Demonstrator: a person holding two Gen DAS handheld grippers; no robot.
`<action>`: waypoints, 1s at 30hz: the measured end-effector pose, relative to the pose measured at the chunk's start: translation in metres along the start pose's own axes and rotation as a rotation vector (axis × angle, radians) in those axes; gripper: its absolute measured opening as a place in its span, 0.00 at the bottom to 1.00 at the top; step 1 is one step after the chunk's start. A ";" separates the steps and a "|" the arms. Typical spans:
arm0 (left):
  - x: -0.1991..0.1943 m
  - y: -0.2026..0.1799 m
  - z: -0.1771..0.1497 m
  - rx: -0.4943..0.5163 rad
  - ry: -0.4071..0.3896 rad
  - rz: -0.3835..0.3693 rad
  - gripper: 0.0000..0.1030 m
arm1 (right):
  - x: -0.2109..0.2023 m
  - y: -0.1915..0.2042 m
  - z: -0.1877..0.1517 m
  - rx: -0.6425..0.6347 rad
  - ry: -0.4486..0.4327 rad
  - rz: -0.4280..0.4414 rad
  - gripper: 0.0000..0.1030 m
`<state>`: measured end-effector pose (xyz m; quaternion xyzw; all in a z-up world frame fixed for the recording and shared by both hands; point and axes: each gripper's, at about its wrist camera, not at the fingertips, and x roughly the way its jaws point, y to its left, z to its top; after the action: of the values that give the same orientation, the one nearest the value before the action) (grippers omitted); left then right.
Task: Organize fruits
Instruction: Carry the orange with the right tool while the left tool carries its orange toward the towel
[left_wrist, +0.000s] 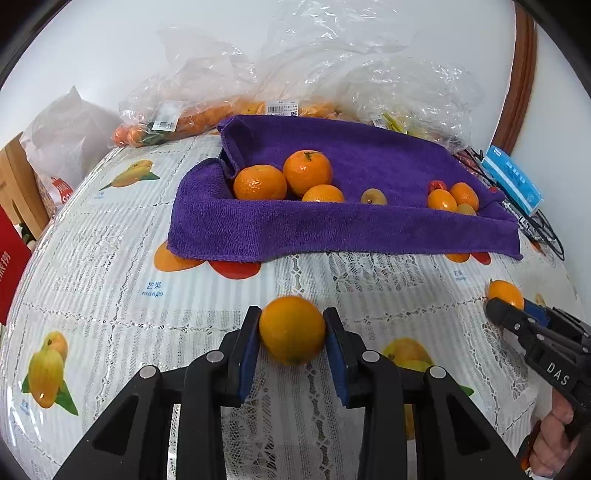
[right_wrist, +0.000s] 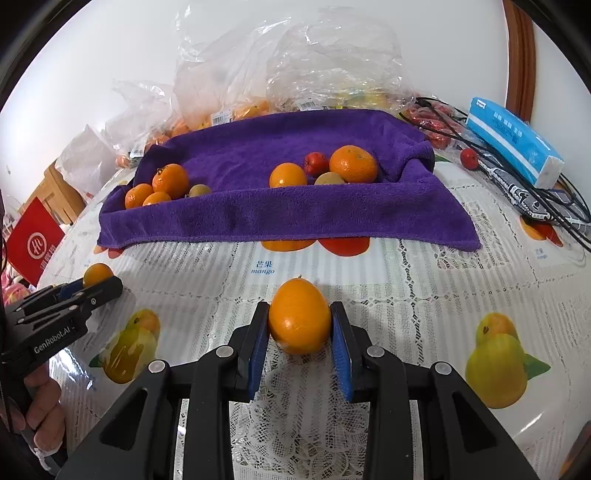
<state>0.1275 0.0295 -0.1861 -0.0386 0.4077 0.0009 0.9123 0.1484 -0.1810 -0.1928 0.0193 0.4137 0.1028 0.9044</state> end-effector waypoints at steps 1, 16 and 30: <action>0.000 0.001 0.000 -0.005 -0.001 -0.007 0.31 | 0.000 0.001 0.000 -0.004 0.001 -0.005 0.32; 0.001 0.003 -0.001 -0.025 -0.003 -0.028 0.32 | 0.001 0.005 0.000 -0.030 0.003 -0.034 0.31; -0.003 0.008 -0.001 -0.048 -0.018 -0.085 0.31 | 0.001 0.005 -0.001 -0.035 0.003 -0.039 0.31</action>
<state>0.1241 0.0375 -0.1852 -0.0777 0.3975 -0.0279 0.9139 0.1476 -0.1758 -0.1933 -0.0049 0.4136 0.0925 0.9057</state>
